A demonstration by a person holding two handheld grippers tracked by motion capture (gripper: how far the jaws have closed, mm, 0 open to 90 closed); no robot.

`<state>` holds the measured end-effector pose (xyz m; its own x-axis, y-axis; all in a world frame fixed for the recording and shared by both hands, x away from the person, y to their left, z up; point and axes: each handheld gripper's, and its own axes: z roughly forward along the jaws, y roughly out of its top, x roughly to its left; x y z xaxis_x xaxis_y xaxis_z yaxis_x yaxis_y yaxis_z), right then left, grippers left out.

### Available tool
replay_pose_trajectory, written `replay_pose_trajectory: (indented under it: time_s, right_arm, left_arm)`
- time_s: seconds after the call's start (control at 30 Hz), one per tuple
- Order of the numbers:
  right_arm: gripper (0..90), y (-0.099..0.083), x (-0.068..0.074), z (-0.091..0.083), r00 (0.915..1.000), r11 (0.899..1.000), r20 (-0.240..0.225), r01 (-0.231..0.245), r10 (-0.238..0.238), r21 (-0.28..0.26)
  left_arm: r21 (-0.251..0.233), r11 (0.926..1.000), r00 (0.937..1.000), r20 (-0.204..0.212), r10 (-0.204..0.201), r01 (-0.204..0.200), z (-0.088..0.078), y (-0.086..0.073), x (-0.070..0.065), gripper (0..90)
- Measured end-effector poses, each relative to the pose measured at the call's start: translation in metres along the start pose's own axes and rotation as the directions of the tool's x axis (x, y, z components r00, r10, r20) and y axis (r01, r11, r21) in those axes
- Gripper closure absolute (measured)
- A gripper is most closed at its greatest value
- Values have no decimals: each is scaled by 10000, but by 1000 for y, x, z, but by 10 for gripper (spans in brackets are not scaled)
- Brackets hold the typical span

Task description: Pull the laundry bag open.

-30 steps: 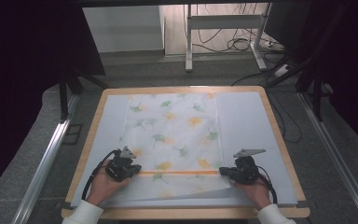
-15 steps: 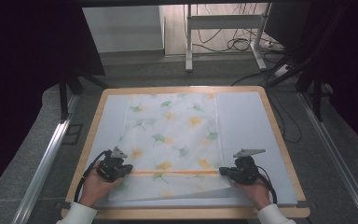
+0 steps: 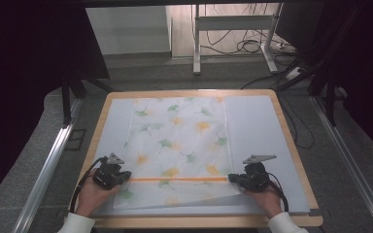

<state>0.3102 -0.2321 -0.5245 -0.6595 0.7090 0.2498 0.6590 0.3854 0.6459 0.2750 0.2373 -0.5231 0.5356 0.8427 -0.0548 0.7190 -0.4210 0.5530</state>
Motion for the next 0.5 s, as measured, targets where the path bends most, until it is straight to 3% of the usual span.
replay_pose_trajectory:
  time_s: [0.23, 0.5]
  right_arm:
    - [897, 0, 0, 0, 10000, 10000, 2, 4, -4, 3]
    - [897, 0, 0, 0, 10000, 10000, 3, 7, -7, 8]
  left_arm:
    - [30, 10000, 10000, 27, -46, 46, -2, -2, 3, 900]
    - [154, 9999, 9994, -360, -14, 20, -4, -6, 7, 900]
